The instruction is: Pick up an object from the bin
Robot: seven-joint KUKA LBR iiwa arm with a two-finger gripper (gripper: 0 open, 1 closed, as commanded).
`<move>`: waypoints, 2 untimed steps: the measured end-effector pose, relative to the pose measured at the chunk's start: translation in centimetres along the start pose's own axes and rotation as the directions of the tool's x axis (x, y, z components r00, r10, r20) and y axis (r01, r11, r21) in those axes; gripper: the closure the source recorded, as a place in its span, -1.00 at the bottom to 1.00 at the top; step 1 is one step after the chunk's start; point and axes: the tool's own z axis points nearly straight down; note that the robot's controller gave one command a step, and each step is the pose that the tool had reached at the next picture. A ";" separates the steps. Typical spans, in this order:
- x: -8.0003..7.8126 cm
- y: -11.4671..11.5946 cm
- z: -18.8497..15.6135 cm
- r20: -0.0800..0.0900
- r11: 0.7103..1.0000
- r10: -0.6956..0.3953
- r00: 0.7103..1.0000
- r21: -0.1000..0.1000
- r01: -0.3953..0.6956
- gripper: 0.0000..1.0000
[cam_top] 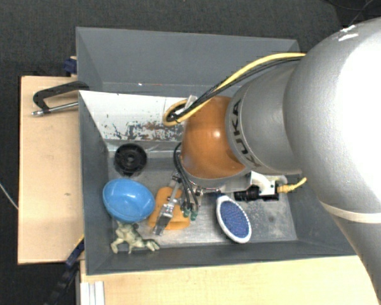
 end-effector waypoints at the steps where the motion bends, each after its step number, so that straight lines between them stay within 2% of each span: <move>1: 0.4 0.6 -10.1 0.028 0.994 -0.107 0.994 0.013 0.107 1.00; 2: 0.5 0.4 -9.7 0.020 0.994 -0.106 0.994 0.017 0.106 -1.00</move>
Offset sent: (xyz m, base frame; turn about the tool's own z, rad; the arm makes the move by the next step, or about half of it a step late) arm -0.0026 0.0024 0.0962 -0.1045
